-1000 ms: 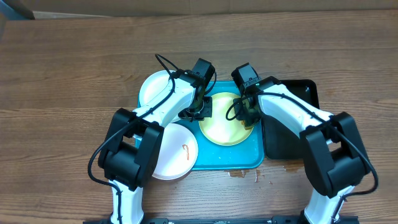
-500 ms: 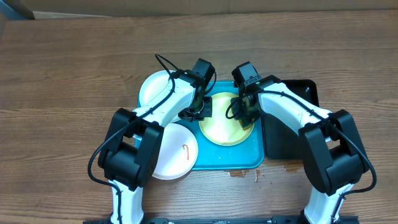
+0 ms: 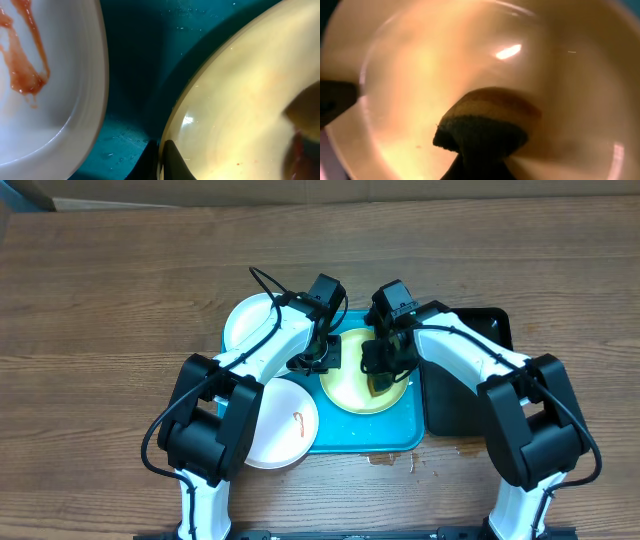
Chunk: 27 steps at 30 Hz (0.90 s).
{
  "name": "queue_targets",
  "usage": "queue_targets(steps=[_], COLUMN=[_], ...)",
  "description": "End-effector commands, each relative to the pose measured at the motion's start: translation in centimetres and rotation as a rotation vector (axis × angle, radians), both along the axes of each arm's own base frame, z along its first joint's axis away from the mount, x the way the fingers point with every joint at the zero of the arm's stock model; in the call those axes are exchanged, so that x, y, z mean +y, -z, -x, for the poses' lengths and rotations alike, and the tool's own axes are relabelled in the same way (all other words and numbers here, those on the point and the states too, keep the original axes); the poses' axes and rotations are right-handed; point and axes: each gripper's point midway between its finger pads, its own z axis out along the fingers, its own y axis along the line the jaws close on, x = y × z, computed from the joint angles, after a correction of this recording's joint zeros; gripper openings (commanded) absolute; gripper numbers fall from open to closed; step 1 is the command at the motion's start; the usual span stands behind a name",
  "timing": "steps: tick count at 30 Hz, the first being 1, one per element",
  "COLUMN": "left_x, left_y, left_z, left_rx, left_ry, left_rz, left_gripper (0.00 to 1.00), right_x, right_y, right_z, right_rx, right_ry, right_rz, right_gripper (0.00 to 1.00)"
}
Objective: Clean dirty plates on tray and stack at the side
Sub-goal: 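Scrub the yellow plate with the sponge while the left gripper holds it, then return the sponge to the black tray and raise the right arm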
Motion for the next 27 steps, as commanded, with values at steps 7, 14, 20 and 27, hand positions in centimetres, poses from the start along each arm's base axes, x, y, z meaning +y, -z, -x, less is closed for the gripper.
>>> queue_targets(steps=[7, 14, 20, 27], left_x=[0.6, 0.6, 0.6, 0.5], left_y=[0.5, 0.5, 0.5, 0.5], left_z=[0.1, 0.2, 0.2, 0.2], left_rx=[0.010, 0.012, 0.013, 0.013], left_ry=[-0.027, -0.026, -0.025, -0.025], left_rz=[-0.020, -0.021, -0.021, -0.021], left_gripper=[0.05, 0.07, 0.07, 0.07], right_x=[3.5, -4.5, -13.2, -19.2], right_y=[-6.0, -8.0, -7.4, -6.7], right_z=[-2.1, -4.3, -4.0, -3.0], right_rx=[0.025, 0.040, 0.104, 0.178], right_ry=[-0.070, 0.078, 0.241, 0.387], right_rz=[-0.210, 0.003, 0.184, 0.252], right_gripper=[0.05, 0.07, 0.07, 0.07])
